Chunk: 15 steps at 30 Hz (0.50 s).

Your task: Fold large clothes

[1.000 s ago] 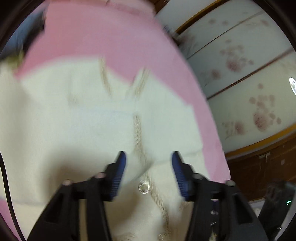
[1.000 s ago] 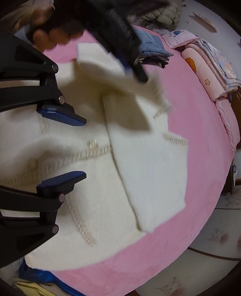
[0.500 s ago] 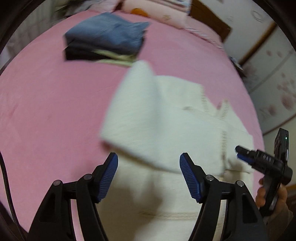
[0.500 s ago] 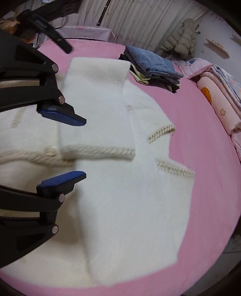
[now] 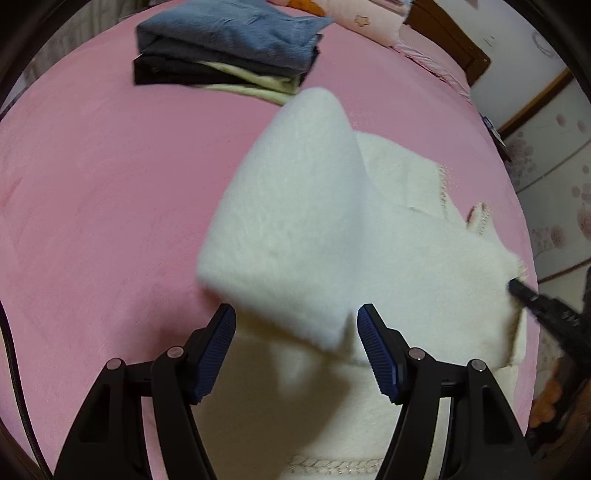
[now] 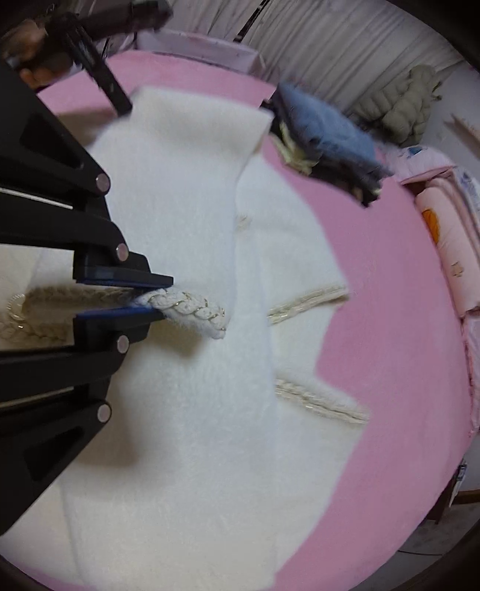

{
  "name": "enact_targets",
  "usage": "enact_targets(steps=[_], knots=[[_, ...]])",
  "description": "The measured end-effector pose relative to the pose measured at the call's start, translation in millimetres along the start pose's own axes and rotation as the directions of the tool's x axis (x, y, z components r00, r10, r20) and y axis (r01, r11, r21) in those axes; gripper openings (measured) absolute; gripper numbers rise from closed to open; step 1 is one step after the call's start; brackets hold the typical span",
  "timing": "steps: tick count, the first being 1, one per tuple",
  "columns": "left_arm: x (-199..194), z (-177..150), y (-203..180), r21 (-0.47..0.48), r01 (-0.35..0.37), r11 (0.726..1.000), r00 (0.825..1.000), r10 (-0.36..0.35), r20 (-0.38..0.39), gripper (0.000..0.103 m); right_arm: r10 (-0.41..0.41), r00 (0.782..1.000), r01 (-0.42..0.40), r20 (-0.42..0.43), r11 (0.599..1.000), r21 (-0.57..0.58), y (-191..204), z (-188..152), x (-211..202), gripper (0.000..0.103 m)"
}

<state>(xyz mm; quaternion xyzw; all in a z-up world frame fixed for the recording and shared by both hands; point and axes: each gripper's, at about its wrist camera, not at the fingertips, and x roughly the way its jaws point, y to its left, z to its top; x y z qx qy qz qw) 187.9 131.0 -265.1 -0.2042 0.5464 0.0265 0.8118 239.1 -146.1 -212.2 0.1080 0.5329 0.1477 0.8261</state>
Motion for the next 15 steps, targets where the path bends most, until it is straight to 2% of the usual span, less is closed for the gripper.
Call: enact_targets(steps=[3,6,8,10,12,13,15], knots=[[-2,3,-24,0.05,0.017,0.999,1.0,-0.017,-0.003,0.067,-0.081,0.99,0.082,0.115,0.997,-0.004,-11,16,-48,0.008],[13,4,-38,0.083,0.031,0.996,0.999,-0.028,-0.028,0.067,-0.219,0.961,0.217,0.167,0.976,0.031,-41,30,-64,0.009],[25,4,-44,0.094,0.018,0.995,0.999,-0.014,-0.053,0.067,-0.286,0.95,0.281,0.125,0.958,0.054,-66,34,-51,0.011],[29,6,-45,0.094,-0.002,0.996,0.998,0.008,-0.066,0.066,-0.353,0.936,0.352,0.007,0.933,0.076,-91,31,-21,0.013],[25,10,-47,0.087,-0.018,0.996,0.998,0.023,-0.054,0.066,-0.408,0.91,0.414,-0.072,0.904,0.11,-110,24,-3,0.013],[23,14,-51,0.086,-0.032,0.996,0.999,0.035,-0.036,0.066,-0.413,0.908,0.419,-0.074,0.897,0.14,-118,20,-7,0.013],[10,20,-61,0.1,-0.07,0.993,0.997,0.066,0.045,0.067,-0.383,0.924,0.379,-0.017,0.904,0.196,-119,14,-20,0.013]])
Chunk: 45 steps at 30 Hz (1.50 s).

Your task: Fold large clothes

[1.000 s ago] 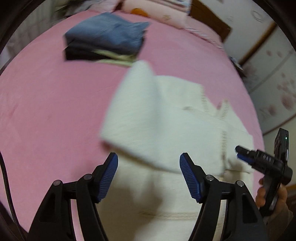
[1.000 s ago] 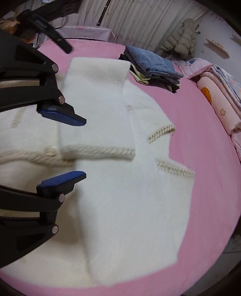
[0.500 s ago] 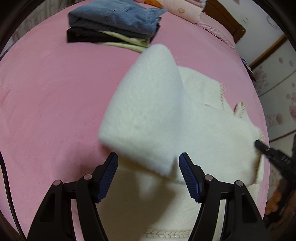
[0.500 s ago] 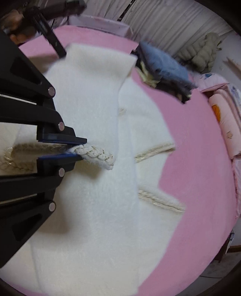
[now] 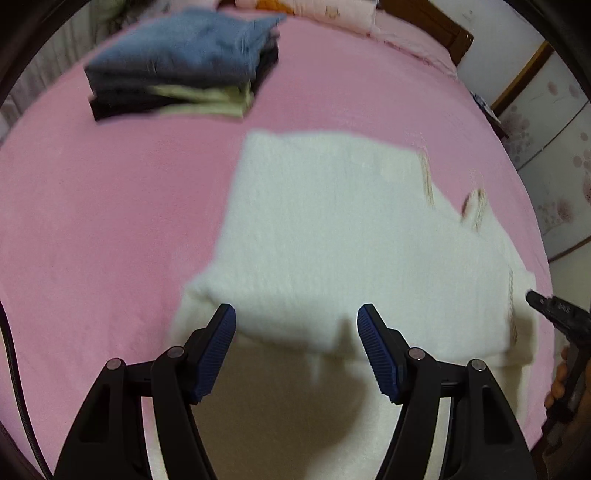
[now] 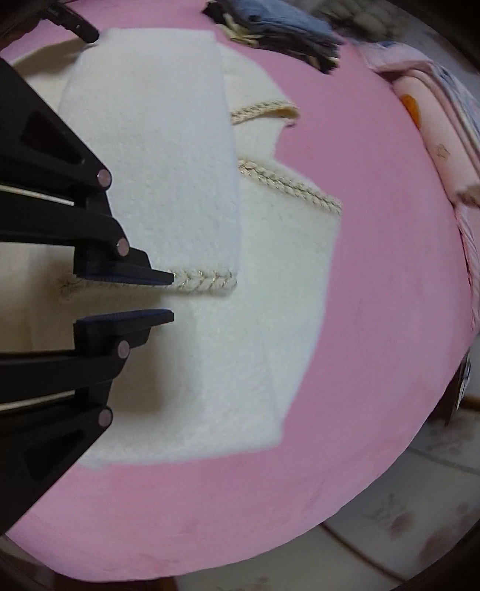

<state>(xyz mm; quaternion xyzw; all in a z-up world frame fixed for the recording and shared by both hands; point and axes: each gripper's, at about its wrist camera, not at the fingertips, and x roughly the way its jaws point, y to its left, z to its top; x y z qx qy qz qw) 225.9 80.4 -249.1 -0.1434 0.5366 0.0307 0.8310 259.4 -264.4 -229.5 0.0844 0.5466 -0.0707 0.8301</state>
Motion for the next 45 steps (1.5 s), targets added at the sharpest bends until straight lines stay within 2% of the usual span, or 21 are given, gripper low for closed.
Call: enact_targets(steps=[3,7,9,11,13,14,16,18,19,21,22,24,25,26,28,29,31,33,38,41,45], knots=[[-18,12,-13,0.035,0.03,0.999,0.996,-0.032,0.08,0.067,0.087,0.995,-0.087,0.056,0.996,-0.011,12,-9,-18,0.013],[6,28,-46,0.106,0.1,0.989,0.991,-0.109,0.08,0.067,0.242,0.969,-0.233,0.047,0.962,-0.145,77,-20,-20,0.013],[27,33,-59,0.12,0.102,0.988,0.992,-0.111,0.068,0.067,0.284,0.959,-0.272,0.023,0.935,-0.229,112,-30,-12,0.013],[58,33,-68,0.117,0.088,0.989,0.995,-0.092,0.03,0.067,0.304,0.953,-0.287,0.014,0.914,-0.285,136,-37,1,0.013],[78,34,-71,0.138,0.036,0.99,0.999,-0.039,0.019,0.067,0.249,0.969,-0.231,0.015,0.918,-0.323,151,-41,22,0.013],[84,35,-72,0.159,0.014,0.987,0.999,-0.019,0.03,0.067,0.198,0.98,-0.18,0.025,0.93,-0.322,149,-39,34,0.012],[88,36,-70,0.199,0.0,0.98,0.998,-0.011,0.056,0.068,0.19,0.98,-0.167,0.054,0.941,-0.294,128,-31,47,0.0],[88,38,-66,0.23,-0.016,0.973,0.997,-0.001,0.073,0.074,0.166,0.982,-0.137,0.086,0.952,-0.273,100,-22,48,0.0],[89,40,-62,0.239,-0.025,0.971,0.997,0.006,0.08,0.074,0.121,0.987,-0.089,0.104,0.959,-0.27,87,-18,48,0.0],[89,43,-52,0.243,-0.037,0.969,0.996,0.016,0.087,0.074,-0.071,0.986,0.107,0.151,0.964,-0.245,55,-11,52,0.0],[89,46,-46,0.241,-0.037,0.97,0.996,0.016,0.089,0.074,-0.078,0.986,0.11,0.148,0.968,-0.224,38,-8,54,0.0],[87,48,-37,0.241,-0.059,0.969,0.995,0.037,0.093,0.074,0.048,0.993,-0.029,0.111,0.987,-0.16,3,-3,56,0.0],[88,49,-34,0.241,-0.061,0.969,0.995,0.041,0.088,0.074,0.073,0.993,-0.056,0.097,0.985,-0.163,-2,-2,54,0.0],[88,50,-33,0.24,-0.064,0.969,0.996,0.046,0.081,0.074,0.064,0.994,-0.046,0.094,0.982,-0.184,-1,-1,52,0.0],[85,52,-36,0.234,-0.075,0.969,0.996,0.062,0.064,0.075,-0.071,0.993,0.09,0.098,0.975,-0.205,6,-1,45,0.006],[83,53,-37,0.226,-0.081,0.971,0.996,0.07,0.055,0.075,-0.088,0.992,0.103,0.085,0.976,-0.191,6,-1,42,0.007],[75,52,-38,0.195,-0.08,0.977,0.997,0.074,0.037,0.077,0.04,0.998,-0.034,0.052,0.993,-0.111,-1,-3,31,0.007],[67,48,-37,0.164,-0.065,0.984,0.998,0.062,0.026,0.079,0.102,0.994,-0.099,0.048,0.994,-0.056,-1,-8,22,0.007],[46,29,-35,0.134,-0.052,0.99,0.999,0.054,-0.007,0.08,0.111,0.993,-0.107,0.049,0.992,-0.073,9,-25,6,0.011],[34,16,-29,0.126,-0.058,0.99,0.998,0.061,-0.022,0.08,0.094,0.994,-0.09,0.051,0.993,-0.072,-1,-39,0,0.022],[19,1,-10,0.089,-0.076,0.993,0.996,0.079,-0.034,0.081,0.092,0.995,-0.092,0.028,0.996,-0.019,-19,-49,0,0.024]])
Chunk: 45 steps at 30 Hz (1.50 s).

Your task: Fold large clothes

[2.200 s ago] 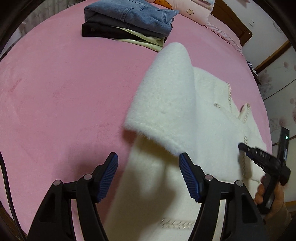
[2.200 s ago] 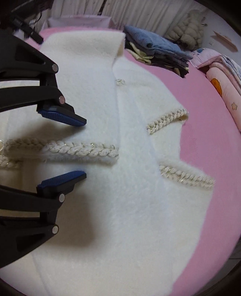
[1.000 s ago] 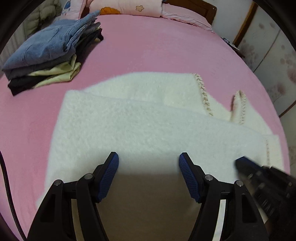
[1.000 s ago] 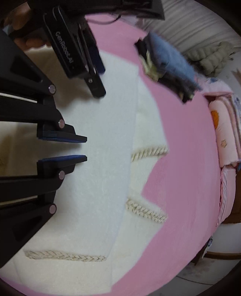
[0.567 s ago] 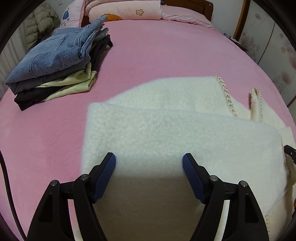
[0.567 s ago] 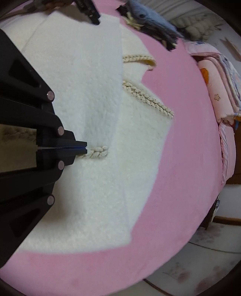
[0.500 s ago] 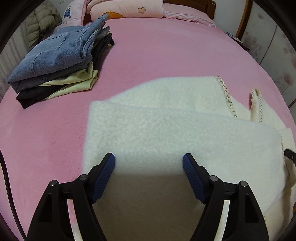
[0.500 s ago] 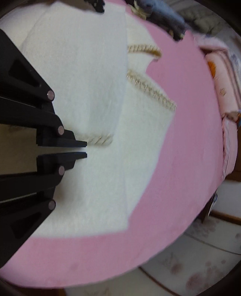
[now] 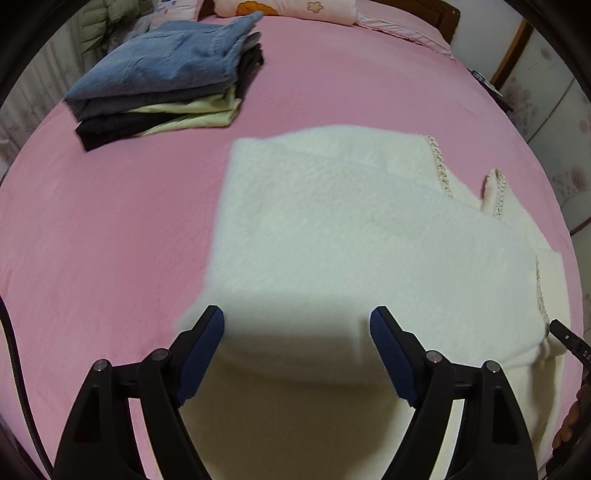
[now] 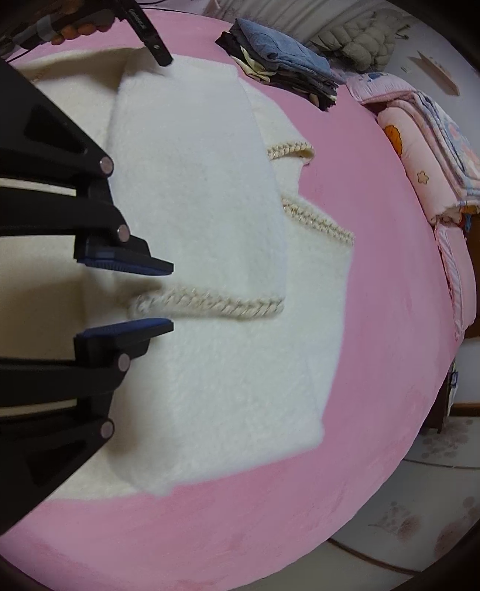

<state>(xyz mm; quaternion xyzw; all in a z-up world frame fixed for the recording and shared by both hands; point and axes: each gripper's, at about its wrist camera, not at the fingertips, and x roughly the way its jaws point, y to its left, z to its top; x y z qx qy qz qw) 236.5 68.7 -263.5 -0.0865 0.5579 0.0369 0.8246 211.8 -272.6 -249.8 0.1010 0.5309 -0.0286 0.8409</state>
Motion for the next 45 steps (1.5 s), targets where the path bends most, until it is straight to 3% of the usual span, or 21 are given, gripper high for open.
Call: enact_targets(steps=[7,16,18,20,21,22,25,28,31,32,33,35,36,37,39,42,45], knots=[[3,-36,36,-0.151,0.04,0.988,0.997,-0.048,-0.054,0.085,0.052,0.998,-0.049,-0.028,0.995,0.082,-20,-11,8,0.026],[11,-36,27,-0.157,0.017,0.987,0.999,-0.023,-0.041,0.089,0.18,0.982,-0.168,-0.065,0.973,0.161,-18,-9,21,0.028],[12,-38,29,-0.166,0.02,0.986,0.999,-0.026,-0.037,0.089,0.161,0.984,-0.15,-0.072,0.979,0.138,-11,-10,23,0.032],[14,-40,29,-0.163,0.028,0.986,0.999,-0.033,-0.027,0.076,0.14,0.988,-0.132,-0.071,0.985,0.113,-7,-12,26,0.032],[14,-40,27,-0.141,0.035,0.989,0.999,-0.039,-0.023,0.051,0.134,0.989,-0.126,-0.065,0.986,0.107,-7,-13,26,0.029],[13,-39,24,-0.119,0.049,0.992,0.998,-0.052,-0.022,0.023,0.124,0.99,-0.117,-0.061,0.988,0.099,-8,-13,25,0.018],[2,-39,14,-0.056,0.012,0.998,1.0,-0.012,0.007,0.012,0.163,0.986,-0.16,-0.02,0.982,0.105,-12,-13,7,0.013],[5,-45,16,-0.053,-0.008,0.999,1.0,0.008,-0.001,0.01,0.164,0.986,-0.165,0.015,0.984,0.067,-12,-21,-10,0.013],[16,-48,20,-0.072,-0.023,0.997,0.999,0.019,-0.045,0.013,0.107,0.992,-0.104,-0.068,0.994,0.041,-10,-35,10,0.014],[13,-45,19,-0.07,-0.024,0.997,0.998,0.021,-0.054,0.014,0.103,0.993,-0.101,-0.061,0.994,0.044,-10,-36,9,0.014],[10,-43,17,-0.058,-0.033,0.998,0.998,0.029,-0.064,0.022,0.087,0.995,-0.085,-0.057,0.996,0.04,-8,-35,3,0.015],[-4,-43,10,-0.019,-0.049,0.999,0.997,0.048,-0.065,0.05,0.073,0.997,-0.072,-0.039,0.997,0.021,-3,-34,-13,0.015],[-14,-46,8,-0.009,-0.049,0.999,0.998,0.048,-0.044,0.071,0.083,0.996,-0.083,-0.027,0.997,-0.002,2,-36,-23,0.016],[-24,-50,4,-0.006,-0.045,0.999,0.999,0.045,-0.014,0.079,0.091,0.996,-0.092,-0.021,0.995,-0.025,8,-39,-31,0.017],[-47,-64,-5,0.014,0.002,1.0,0.999,-0.002,0.04,0.08,0.11,0.994,-0.111,-0.023,0.991,-0.077,20,-52,-42,0.022],[-61,-91,-24,0.07,0.029,0.997,0.999,-0.032,0.035,0.08,0.113,0.992,-0.12,-0.05,0.979,-0.162,44,-76,-46,0.023],[-57,-121,-37,0.119,0.014,0.993,1.0,-0.012,-0.013,0.08,0.077,0.994,-0.094,-0.082,0.971,-0.219,56,-97,-38,0.023]])
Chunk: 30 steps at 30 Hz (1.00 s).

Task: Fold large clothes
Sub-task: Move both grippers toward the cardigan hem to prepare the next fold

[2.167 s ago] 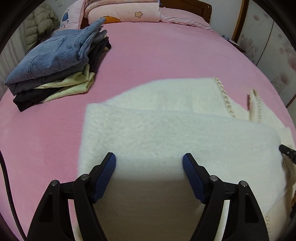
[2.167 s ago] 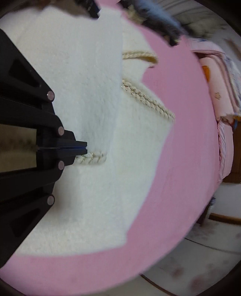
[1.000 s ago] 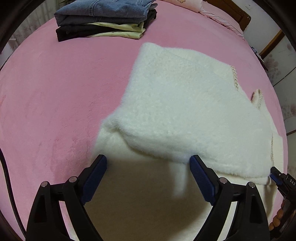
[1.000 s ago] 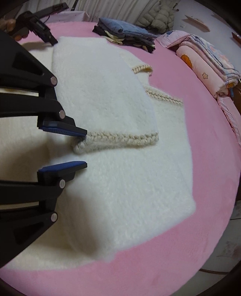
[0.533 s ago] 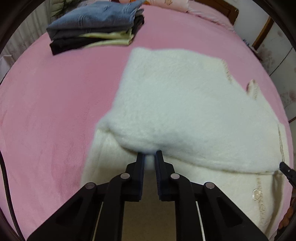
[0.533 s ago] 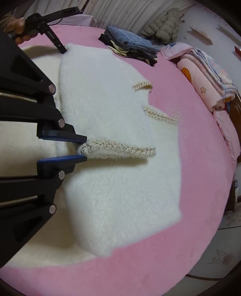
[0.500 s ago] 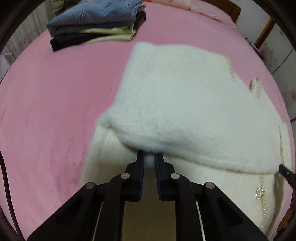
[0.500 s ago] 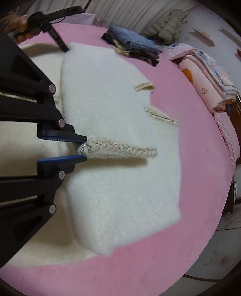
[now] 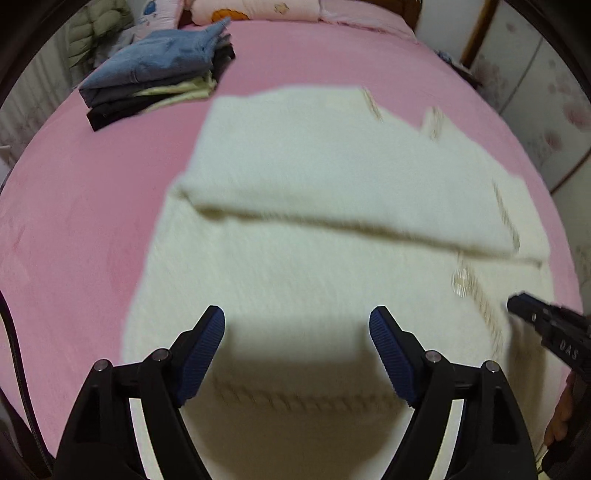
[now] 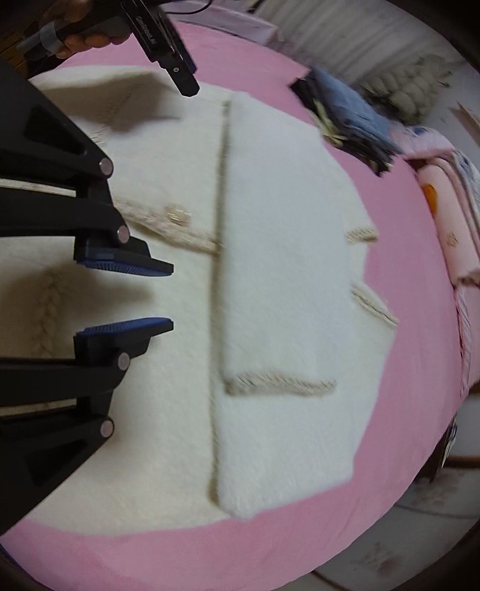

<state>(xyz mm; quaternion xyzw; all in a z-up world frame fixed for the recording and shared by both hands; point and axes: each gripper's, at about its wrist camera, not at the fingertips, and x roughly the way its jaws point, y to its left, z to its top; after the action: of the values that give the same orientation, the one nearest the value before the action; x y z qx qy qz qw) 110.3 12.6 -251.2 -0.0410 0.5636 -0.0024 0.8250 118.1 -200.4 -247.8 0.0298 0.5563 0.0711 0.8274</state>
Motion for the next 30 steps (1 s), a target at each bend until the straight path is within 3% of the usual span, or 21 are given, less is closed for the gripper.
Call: enact_targets(steps=[2,5,13,22,27,30], knots=[[11,-24,-6,0.048,-0.035,0.998,0.998,0.037,-0.05,0.08,-0.02,1.0,0.02,-0.017,1.0,0.002,-3,-13,8,0.023],[12,-52,-6,0.09,-0.071,0.993,0.995,0.077,-0.057,0.08,-0.026,0.999,0.026,-0.036,1.0,0.001,-17,-36,10,0.023],[-7,-67,24,-0.065,-0.004,0.998,0.992,-0.004,-0.124,0.084,-0.061,0.993,0.051,-0.099,0.994,-0.093,-36,-93,-20,0.025],[-30,-87,34,-0.066,0.028,0.997,0.997,-0.033,-0.076,0.088,-0.112,0.991,0.106,-0.069,0.991,-0.083,-37,-127,-39,0.026],[-45,-132,27,0.061,-0.007,0.998,0.994,0.014,-0.105,0.088,-0.135,0.991,0.133,-0.02,0.989,-0.066,-38,-148,-54,0.026],[-56,-154,32,0.099,-0.022,0.995,0.994,0.032,-0.107,0.089,-0.141,0.985,0.138,-0.101,0.99,-0.037,-38,-169,-51,0.036]])
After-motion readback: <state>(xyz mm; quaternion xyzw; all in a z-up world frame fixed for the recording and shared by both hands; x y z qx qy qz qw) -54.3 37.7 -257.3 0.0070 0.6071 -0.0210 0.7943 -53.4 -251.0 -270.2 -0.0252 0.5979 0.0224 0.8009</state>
